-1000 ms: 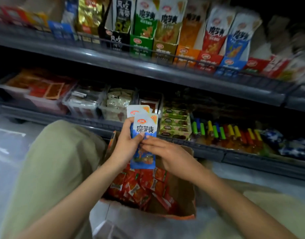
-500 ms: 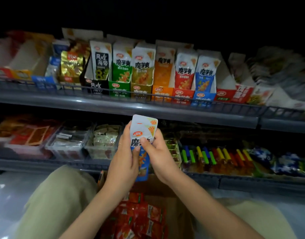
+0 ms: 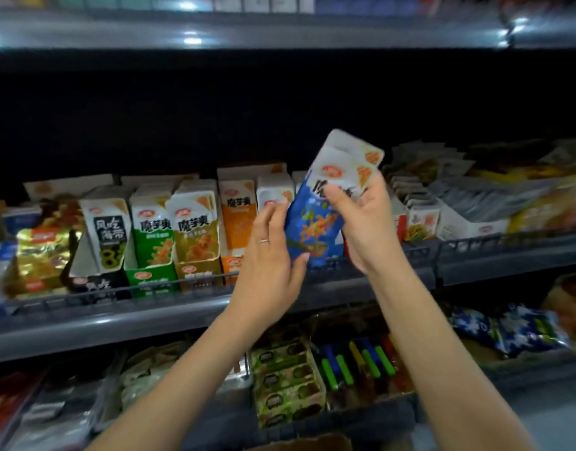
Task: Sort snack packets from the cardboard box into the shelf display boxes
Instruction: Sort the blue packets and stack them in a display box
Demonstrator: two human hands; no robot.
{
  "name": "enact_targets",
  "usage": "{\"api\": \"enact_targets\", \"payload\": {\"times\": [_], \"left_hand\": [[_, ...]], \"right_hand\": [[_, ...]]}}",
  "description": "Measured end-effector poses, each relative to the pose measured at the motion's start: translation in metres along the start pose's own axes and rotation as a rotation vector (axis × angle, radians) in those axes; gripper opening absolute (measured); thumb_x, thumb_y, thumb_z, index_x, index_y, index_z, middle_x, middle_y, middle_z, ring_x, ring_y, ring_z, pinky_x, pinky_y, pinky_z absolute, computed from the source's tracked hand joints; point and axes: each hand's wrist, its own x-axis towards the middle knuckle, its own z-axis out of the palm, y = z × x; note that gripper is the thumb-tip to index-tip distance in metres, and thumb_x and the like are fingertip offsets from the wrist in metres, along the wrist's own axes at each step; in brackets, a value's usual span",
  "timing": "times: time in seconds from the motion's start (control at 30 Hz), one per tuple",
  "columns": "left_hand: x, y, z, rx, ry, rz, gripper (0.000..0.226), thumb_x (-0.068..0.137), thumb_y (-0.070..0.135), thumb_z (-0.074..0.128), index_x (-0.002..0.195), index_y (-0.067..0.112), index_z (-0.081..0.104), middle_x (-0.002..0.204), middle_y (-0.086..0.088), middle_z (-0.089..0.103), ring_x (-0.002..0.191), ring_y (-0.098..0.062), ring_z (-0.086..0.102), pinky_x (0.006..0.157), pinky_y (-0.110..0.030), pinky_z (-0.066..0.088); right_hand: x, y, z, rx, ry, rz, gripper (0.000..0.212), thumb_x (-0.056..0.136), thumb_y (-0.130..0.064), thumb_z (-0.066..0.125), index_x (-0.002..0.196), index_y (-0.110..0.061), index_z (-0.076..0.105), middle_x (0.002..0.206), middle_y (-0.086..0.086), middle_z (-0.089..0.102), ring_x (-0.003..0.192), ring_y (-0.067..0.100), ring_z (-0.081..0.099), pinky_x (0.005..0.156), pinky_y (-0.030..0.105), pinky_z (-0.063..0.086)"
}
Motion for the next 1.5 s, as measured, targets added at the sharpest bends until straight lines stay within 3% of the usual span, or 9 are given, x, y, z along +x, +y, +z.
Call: {"api": "enact_targets", "payload": {"times": [0.13, 0.23, 0.3, 0.47, 0.7, 0.83, 1.03, 1.3, 1.5], "left_hand": [[0.02, -0.02, 0.041, 0.231, -0.037, 0.008, 0.069, 0.089, 0.038, 0.047, 0.145, 0.008, 0.02, 0.145, -0.016, 0.035, 0.136, -0.028, 0.028, 0.113, -0.047, 0.027], [0.023, -0.031, 0.069, 0.321, -0.006, -0.004, 0.072, 0.088, 0.045, 0.041, 0.143, 0.003, 0.02, 0.145, -0.017, 0.035, 0.137, -0.028, 0.027, 0.115, -0.045, 0.017], [0.018, -0.037, 0.084, 0.387, 0.009, -0.001, 0.072, 0.089, 0.044, 0.041, 0.142, -0.001, 0.024, 0.144, -0.018, 0.035, 0.136, -0.029, 0.029, 0.115, -0.043, 0.011], [0.011, -0.046, 0.102, 0.509, 0.091, 0.215, 0.028, 0.091, 0.029, 0.043, 0.105, 0.008, 0.054, 0.117, -0.015, 0.059, 0.114, -0.03, 0.05, 0.103, -0.043, 0.03], [0.013, -0.05, 0.107, 0.536, 0.142, 0.229, 0.025, 0.089, 0.027, 0.043, 0.094, 0.009, 0.059, 0.11, -0.015, 0.061, 0.109, -0.028, 0.046, 0.095, -0.043, 0.034], [0.01, -0.05, 0.108, 0.55, 0.161, 0.226, 0.022, 0.088, 0.027, 0.044, 0.094, 0.01, 0.056, 0.112, -0.015, 0.055, 0.106, -0.03, 0.045, 0.095, -0.044, 0.034], [0.008, -0.054, 0.11, 0.509, 0.135, 0.201, 0.02, 0.088, 0.029, 0.044, 0.097, 0.013, 0.052, 0.125, -0.014, 0.043, 0.113, -0.03, 0.046, 0.1, -0.044, 0.032], [0.008, -0.056, 0.112, 0.511, 0.13, 0.231, 0.023, 0.088, 0.028, 0.043, 0.099, 0.01, 0.053, 0.122, -0.015, 0.053, 0.115, -0.031, 0.046, 0.101, -0.044, 0.032], [0.008, -0.057, 0.112, 0.502, 0.114, 0.226, 0.024, 0.089, 0.029, 0.043, 0.099, 0.01, 0.053, 0.121, -0.015, 0.054, 0.117, -0.03, 0.043, 0.099, -0.045, 0.032]], "right_hand": [[0.037, 0.02, -0.022, -0.033, 0.195, -0.081, 0.027, 0.091, -0.005, 0.059, 0.115, -0.011, 0.048, 0.105, 0.002, 0.063, 0.097, 0.015, 0.065, 0.079, 0.031, 0.054], [0.051, 0.038, -0.033, 0.223, 0.278, -0.036, 0.022, 0.094, -0.002, 0.053, 0.114, -0.012, 0.048, 0.102, 0.0, 0.063, 0.09, 0.008, 0.066, 0.074, 0.024, 0.053], [0.06, 0.046, -0.04, 0.379, 0.246, -0.014, 0.021, 0.096, 0.0, 0.048, 0.111, -0.014, 0.048, 0.103, 0.001, 0.063, 0.089, 0.007, 0.066, 0.074, 0.025, 0.053], [0.078, 0.062, -0.055, 0.366, 0.033, 0.006, 0.021, 0.09, -0.002, 0.055, 0.108, -0.014, 0.052, 0.096, -0.004, 0.069, 0.091, 0.011, 0.066, 0.077, 0.028, 0.053], [0.087, 0.081, -0.07, 0.228, -0.118, 0.093, 0.055, 0.063, -0.035, 0.078, 0.109, -0.018, 0.054, 0.1, -0.006, 0.071, 0.098, 0.011, 0.065, 0.081, 0.026, 0.052], [0.092, 0.078, -0.078, 0.068, -0.093, 0.069, 0.052, 0.064, -0.033, 0.076, 0.109, -0.018, 0.054, 0.098, -0.008, 0.072, 0.097, 0.009, 0.065, 0.08, 0.025, 0.052], [0.097, 0.077, -0.07, -0.25, -0.256, 0.001, 0.041, 0.08, 0.008, 0.065, 0.108, -0.019, 0.051, 0.102, -0.006, 0.064, 0.094, -0.001, 0.064, 0.08, 0.019, 0.051], [0.097, 0.08, -0.074, -0.531, -0.471, 0.121, 0.087, 0.072, -0.001, 0.078, 0.136, -0.029, 0.026, 0.11, -0.005, 0.055, 0.101, 0.008, 0.062, 0.081, 0.023, 0.052], [0.092, 0.074, -0.066, -1.006, -0.547, 0.011, 0.083, 0.069, -0.01, 0.081, 0.136, -0.029, 0.036, 0.141, -0.012, 0.038, 0.126, 0.002, 0.038, 0.104, 0.023, 0.036]]}}
